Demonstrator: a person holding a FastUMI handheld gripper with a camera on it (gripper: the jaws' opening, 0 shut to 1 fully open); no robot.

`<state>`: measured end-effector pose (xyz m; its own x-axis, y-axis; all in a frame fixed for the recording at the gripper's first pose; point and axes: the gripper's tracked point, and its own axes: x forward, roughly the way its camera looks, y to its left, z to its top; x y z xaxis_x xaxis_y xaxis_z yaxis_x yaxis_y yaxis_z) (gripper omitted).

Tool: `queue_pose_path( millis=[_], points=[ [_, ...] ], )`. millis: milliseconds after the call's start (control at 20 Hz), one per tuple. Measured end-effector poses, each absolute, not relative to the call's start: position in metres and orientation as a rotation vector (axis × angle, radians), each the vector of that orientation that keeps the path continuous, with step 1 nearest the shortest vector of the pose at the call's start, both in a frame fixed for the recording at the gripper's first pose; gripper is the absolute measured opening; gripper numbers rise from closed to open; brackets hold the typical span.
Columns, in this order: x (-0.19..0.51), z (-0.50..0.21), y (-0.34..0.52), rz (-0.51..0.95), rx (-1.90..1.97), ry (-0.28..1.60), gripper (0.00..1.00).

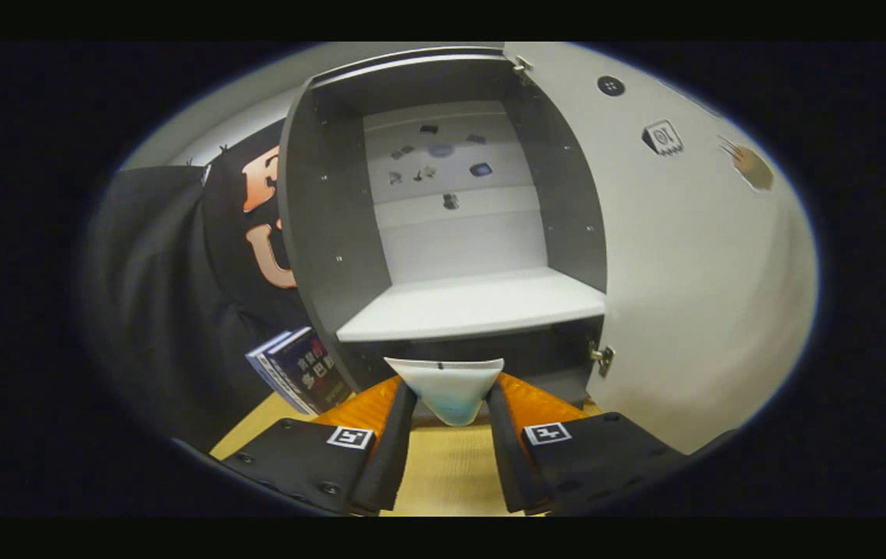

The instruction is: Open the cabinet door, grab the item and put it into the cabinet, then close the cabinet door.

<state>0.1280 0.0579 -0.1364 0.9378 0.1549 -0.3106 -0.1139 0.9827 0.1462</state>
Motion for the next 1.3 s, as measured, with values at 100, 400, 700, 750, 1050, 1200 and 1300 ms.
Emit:
queue_pose_path(
  millis=[100, 400, 700, 750, 1050, 1200, 1300],
  points=[
    [0.158, -0.103, 0.056, 0.146, 0.091, 0.269, 0.57],
    [0.254, -0.071, 0.054, 0.144, 0.068, 0.302, 0.57],
    [0.301, -0.111, 0.054, 0.123, 0.056, 0.464, 0.57],
    [0.303, -0.116, 0.056, 0.124, 0.05, 0.481, 0.57],
    [0.316, -0.129, 0.065, 0.133, 0.037, 0.504, 0.59],
    [0.323, -0.129, 0.064, 0.109, -0.003, 0.48, 0.68],
    [0.324, -0.131, 0.064, 0.105, -0.014, 0.483, 0.82]
  ],
)
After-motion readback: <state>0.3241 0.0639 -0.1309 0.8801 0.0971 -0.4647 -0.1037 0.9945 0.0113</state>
